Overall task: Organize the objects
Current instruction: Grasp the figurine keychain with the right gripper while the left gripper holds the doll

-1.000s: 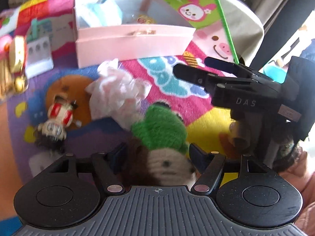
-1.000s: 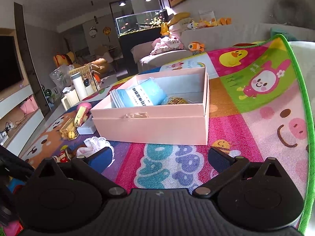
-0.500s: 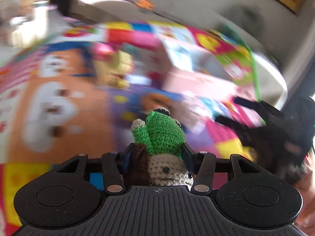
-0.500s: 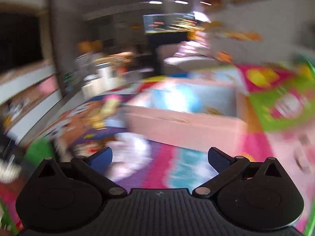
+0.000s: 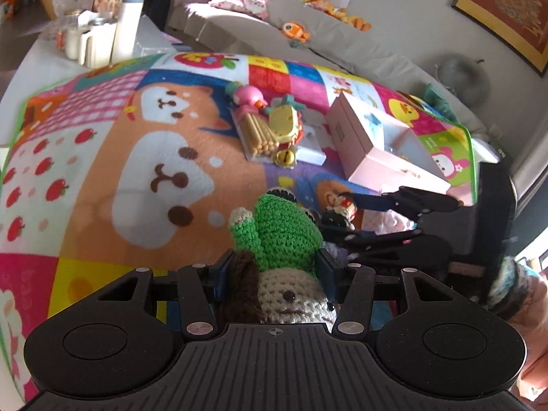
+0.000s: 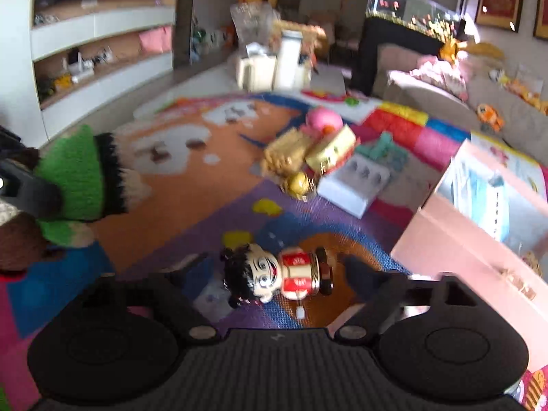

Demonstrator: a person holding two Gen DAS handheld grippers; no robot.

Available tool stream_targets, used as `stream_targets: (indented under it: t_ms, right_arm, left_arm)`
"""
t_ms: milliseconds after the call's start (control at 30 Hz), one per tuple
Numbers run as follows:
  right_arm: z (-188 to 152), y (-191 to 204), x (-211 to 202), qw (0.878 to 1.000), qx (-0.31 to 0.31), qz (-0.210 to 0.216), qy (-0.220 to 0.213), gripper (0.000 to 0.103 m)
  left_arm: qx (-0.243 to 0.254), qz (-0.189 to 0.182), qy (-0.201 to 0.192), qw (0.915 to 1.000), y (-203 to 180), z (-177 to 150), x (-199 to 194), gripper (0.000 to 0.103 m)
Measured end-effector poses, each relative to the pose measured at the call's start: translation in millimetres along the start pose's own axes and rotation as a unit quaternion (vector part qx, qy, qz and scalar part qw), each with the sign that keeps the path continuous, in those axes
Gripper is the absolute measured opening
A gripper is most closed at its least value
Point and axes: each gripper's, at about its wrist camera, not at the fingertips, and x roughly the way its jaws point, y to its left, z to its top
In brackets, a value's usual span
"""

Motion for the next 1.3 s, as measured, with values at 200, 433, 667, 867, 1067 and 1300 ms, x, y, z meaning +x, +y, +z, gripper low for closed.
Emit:
stream_targets:
  t_ms: [200, 433, 667, 867, 1067, 1300]
  right_arm:
    - [-18.4, -12.6, -72.2, 0.999, -0.001, 0.001, -0.041, 0.063]
    - [-66.7, -65.1, -149.1, 0.990, 0.071, -0.087, -0.090, 0.064]
    - [-103.5, -97.8, -147.0, 0.981, 0.150, -0.101, -0.077, 0.064]
    - [-114.0, -93.2, -129.6, 0.981, 0.139, -0.118, -0.068, 0.064]
    - [-118.6, -96.2, -117.0, 0.977, 0.162, -0.125, -0.062, 0.086]
    - [-119.3, -100.9, -111.0, 0.976, 0.176, -0.118, -0.051, 0.096]
  left_arm:
    - [0.017, -0.056, -0.016, 0.9982, -26.0, 11.5, 0.7, 0.017]
    - [0.051, -0.059, -0.016, 0.9968, -69.2, 33.3, 15.5, 0.017]
    - [0.070, -0.025, 0.029, 0.9968, -85.1, 14.8, 14.4, 0.019]
    - [0.035, 0.058, 0.028, 0.9973, -56.6, 6.0, 23.3, 0.019]
    - [0.025, 0.105, 0.051, 0.9928, -29.0, 4.0, 62.2, 0.019]
    - [0.055, 0.082, 0.041, 0.9942, -40.0, 8.4, 77.0, 0.048]
